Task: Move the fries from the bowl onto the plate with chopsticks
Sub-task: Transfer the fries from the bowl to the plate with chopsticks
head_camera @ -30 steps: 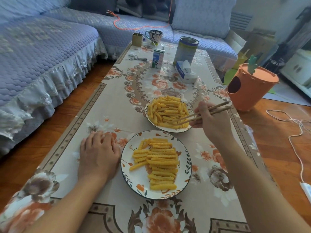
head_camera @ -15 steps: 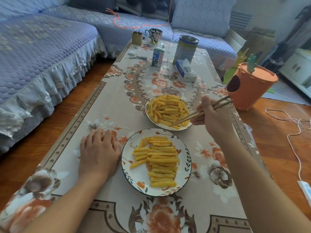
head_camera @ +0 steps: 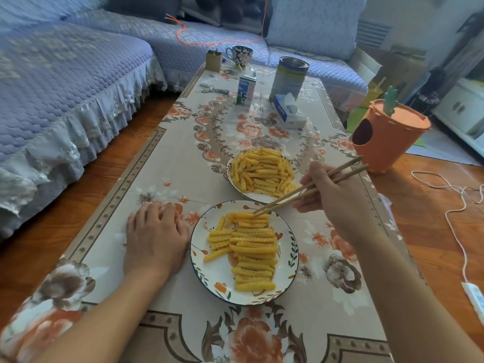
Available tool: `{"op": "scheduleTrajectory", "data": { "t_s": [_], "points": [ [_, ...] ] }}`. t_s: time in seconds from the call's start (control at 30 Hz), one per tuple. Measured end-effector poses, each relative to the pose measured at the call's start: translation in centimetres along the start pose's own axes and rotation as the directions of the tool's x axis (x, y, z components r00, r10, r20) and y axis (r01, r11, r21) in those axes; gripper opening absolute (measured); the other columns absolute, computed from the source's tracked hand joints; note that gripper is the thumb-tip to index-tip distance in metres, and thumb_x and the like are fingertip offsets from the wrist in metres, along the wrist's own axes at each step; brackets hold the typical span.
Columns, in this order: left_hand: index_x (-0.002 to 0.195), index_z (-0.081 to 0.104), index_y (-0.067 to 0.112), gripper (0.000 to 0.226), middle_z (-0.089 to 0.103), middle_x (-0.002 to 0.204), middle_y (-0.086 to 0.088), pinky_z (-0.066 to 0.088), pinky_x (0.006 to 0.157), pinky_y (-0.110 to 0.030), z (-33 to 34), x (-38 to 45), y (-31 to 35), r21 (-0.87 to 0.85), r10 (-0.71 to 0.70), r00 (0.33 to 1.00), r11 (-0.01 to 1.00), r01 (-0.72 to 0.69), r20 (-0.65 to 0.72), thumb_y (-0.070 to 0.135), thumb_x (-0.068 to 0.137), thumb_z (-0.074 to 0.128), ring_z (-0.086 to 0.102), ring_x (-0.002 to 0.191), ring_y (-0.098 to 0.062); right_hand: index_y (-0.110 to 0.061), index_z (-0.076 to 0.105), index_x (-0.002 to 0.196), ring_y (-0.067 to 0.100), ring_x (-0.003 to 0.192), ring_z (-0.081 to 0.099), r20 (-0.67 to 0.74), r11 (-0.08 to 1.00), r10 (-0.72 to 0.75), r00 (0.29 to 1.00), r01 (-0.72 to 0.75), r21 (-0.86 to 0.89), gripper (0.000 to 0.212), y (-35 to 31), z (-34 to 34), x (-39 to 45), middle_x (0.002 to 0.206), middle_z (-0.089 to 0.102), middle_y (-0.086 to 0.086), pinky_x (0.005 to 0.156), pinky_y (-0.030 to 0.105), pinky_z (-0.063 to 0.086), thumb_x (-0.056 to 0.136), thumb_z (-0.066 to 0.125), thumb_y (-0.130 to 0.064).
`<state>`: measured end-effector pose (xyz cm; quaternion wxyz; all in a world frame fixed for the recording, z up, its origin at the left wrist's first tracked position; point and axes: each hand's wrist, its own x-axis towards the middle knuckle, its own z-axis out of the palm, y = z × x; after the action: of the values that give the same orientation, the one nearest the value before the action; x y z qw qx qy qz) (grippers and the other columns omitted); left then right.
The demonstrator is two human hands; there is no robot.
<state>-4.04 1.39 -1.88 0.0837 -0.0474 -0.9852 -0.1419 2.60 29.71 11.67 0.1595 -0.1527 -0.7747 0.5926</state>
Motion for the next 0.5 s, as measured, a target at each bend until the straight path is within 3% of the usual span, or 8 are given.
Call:
{"op": "scheduleTrajectory", "data": {
  "t_s": [0.23, 0.4, 0.5],
  "points": [
    [0.129, 0.062, 0.017, 0.036, 0.057, 0.139, -0.016, 0.029, 0.118, -0.053, 0.1, 0.0, -0.1, 0.004, -0.002, 1.000, 1.000, 0.002, 0.001, 0.032, 0.097, 0.051, 0.044, 0.136, -0.036, -0.003, 0.066, 0.085, 0.029, 0.055, 0.072, -0.184, 0.995, -0.056, 0.981, 0.071, 0.074, 0.041, -0.5, -1.9, 2.1, 0.063, 0.071, 0.014, 0.057, 0.038, 0.064, 0.107, 0.050, -0.033],
    [0.129, 0.062, 0.017, 0.038, 0.057, 0.139, -0.016, 0.030, 0.118, -0.053, 0.1, 0.0, -0.1, 0.001, -0.002, 1.000, 1.000, 0.002, -0.004, 0.033, 0.097, 0.051, 0.044, 0.135, -0.035, -0.004, 0.068, 0.088, 0.024, 0.055, 0.072, -0.165, 0.994, -0.107, 0.981, 0.103, -0.035, 0.035, 1.3, -0.7, 3.2, 0.063, 0.071, 0.012, 0.057, 0.035, 0.063, 0.106, 0.053, -0.029],
    [0.129, 0.062, 0.017, 0.039, 0.056, 0.140, -0.016, 0.029, 0.119, -0.053, 0.0, 0.0, 0.0, -0.001, -0.005, 1.000, 1.000, 0.005, 0.005, 0.034, 0.097, 0.048, 0.043, 0.137, -0.035, -0.005, 0.069, 0.087, 0.027, 0.056, 0.073, -0.158, 0.991, -0.121, 0.980, 0.109, -0.081, 0.034, 2.3, 0.1, 3.4, 0.065, 0.071, 0.015, 0.059, 0.039, 0.064, 0.105, 0.056, -0.030]
  ]
}}
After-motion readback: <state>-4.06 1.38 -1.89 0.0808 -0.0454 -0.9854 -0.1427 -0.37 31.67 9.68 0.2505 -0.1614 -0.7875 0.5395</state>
